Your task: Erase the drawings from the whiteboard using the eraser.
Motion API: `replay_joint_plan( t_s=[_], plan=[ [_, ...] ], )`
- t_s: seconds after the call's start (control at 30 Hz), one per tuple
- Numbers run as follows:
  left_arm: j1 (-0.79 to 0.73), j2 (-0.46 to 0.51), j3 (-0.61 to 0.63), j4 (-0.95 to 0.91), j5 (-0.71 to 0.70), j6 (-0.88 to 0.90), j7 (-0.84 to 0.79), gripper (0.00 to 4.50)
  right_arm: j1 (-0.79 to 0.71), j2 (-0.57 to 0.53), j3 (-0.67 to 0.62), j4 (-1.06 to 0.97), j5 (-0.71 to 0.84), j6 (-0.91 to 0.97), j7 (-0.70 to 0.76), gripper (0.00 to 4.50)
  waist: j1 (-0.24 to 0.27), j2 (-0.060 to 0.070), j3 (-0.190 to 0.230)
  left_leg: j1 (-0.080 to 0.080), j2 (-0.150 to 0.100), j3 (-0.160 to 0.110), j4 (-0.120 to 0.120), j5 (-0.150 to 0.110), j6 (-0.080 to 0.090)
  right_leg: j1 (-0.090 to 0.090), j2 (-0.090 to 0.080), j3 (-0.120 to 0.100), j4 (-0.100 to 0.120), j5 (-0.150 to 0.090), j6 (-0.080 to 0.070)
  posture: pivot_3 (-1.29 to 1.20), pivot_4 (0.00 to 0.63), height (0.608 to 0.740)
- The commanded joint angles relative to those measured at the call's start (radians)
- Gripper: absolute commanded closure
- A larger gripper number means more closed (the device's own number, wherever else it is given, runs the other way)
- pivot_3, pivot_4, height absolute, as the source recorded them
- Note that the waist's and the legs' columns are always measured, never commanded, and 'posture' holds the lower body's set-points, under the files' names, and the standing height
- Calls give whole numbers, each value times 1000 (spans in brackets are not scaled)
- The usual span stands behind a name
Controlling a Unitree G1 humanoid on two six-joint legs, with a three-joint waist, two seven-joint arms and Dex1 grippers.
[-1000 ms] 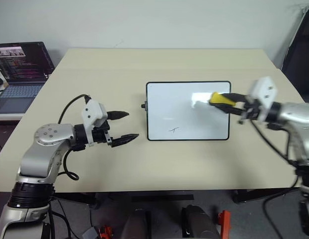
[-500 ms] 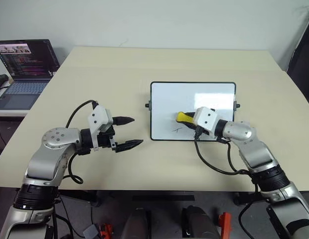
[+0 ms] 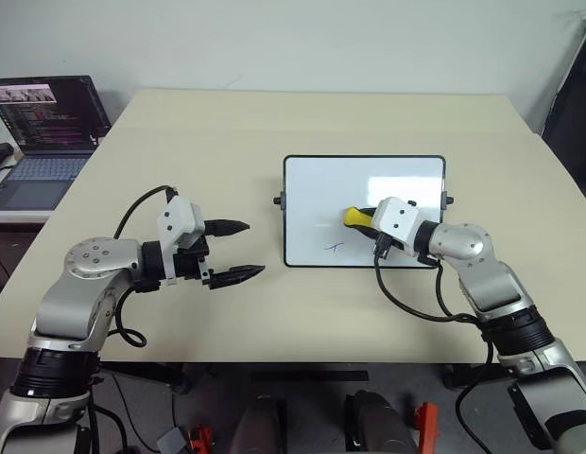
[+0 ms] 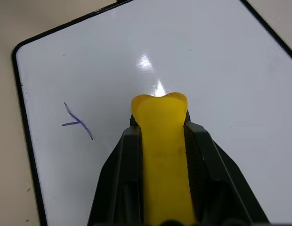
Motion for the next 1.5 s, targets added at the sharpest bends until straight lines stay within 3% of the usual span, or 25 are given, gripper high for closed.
replay_joint_plan(
  t_s=[0.03, 0.47, 0.77, 0.83, 1.27, 1.5],
  plan=[
    [-84, -20, 14, 9, 13, -29, 35, 0, -34, -7, -31, -20, 31, -7, 21, 3650, 2, 0, 0, 0, 0, 0, 0, 0, 0, 0, 0, 0, 0, 0, 0, 0, 150, 740],
    [-76, -19, 1, 1, 27, -32, 33, 0, -114, 121, 102, 265, -140, -133, -92, 3650, -24, -2, -1, 5, 0, 1, 1, 0, 0, 0, 1, 2, 9, 0, 0, 0, 150, 740],
    [-41, -7, 1, -16, 31, -20, 17, 0, -19, 129, 215, 257, -141, -133, 51, 3650, -25, -4, -3, 17, 0, 0, 1, 4, 1, 11, 2, 2, 13, -2, -1, 0, 150, 740],
    [-39, -6, 3, -18, 30, -16, 18, 0, -15, 134, 216, 259, -142, -130, 52, 3650, -25, -4, -3, 25, 0, -1, 1, 4, 1, 18, 2, 1, 12, -5, 0, 0, 150, 740],
    [-73, -13, -10, 1, 39, -15, 15, 0, -197, 77, 104, 421, -183, -197, -137, 3661, -17, -4, -3, 25, 0, -2, 1, 5, 2, 18, 2, 1, 13, -5, -1, 0, 150, 740],
    [-86, -21, -17, 17, 48, -22, 9, 0, -93, 96, 156, 335, -136, -176, -32, 3662, -11, -6, -4, 24, 0, -2, 0, 5, 2, 18, 1, 0, 12, -5, -1, 0, 150, 740]
  ],
)
